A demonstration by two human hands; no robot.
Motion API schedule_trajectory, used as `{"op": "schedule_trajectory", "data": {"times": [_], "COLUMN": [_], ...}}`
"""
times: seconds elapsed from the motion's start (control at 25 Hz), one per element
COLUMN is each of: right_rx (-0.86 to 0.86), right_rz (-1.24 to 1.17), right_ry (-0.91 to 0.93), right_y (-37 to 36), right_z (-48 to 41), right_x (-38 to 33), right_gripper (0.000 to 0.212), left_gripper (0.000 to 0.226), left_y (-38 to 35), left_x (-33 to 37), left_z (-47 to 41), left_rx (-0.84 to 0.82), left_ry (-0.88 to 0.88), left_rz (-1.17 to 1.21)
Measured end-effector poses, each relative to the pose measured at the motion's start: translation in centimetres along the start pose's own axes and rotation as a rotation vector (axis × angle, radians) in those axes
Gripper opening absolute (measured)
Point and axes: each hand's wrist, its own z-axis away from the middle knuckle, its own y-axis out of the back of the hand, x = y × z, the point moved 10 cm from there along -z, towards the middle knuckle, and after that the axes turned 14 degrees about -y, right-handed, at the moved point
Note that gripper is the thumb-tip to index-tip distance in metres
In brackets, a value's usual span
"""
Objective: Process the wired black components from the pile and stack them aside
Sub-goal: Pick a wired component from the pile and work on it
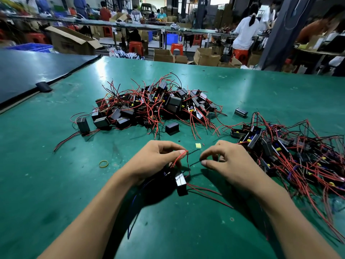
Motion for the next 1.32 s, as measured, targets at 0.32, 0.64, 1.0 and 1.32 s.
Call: {"op": "schedule_trajectory", "data": {"times": [0.32,0.64,1.0,1.32], "right_rx": [0.034,-0.114,-0.108,-0.187], "right_rz": [-0.321,-0.718,-1.058,-1.06], "right_ry": [-0.23,-0.498,-0.405,-0.306], "right_y": [-1.8,-4.0,-4.9,-4.7], "right_z": [0.0,0.6,0.6,0.5], "right_x": [1.1,2.8,0.9,-0.1], "right_gripper": [0.007,0.025,0.021,0.014], "left_gripper": [0.011,0.018,0.027,0.017], "left_y": [0.4,1.8,0.4,-0.4], "left_x": [-1.0,-2.1,-1.4,-1.1], "left_z": [0.3,0.2,0.1,0.3], "left_rx": [0.079,0.24,0.174,0.148], "left_ry": [0.06,0.088,0.047,0.097], "left_rz": [0.146,0.18,0.27,0.431]}}
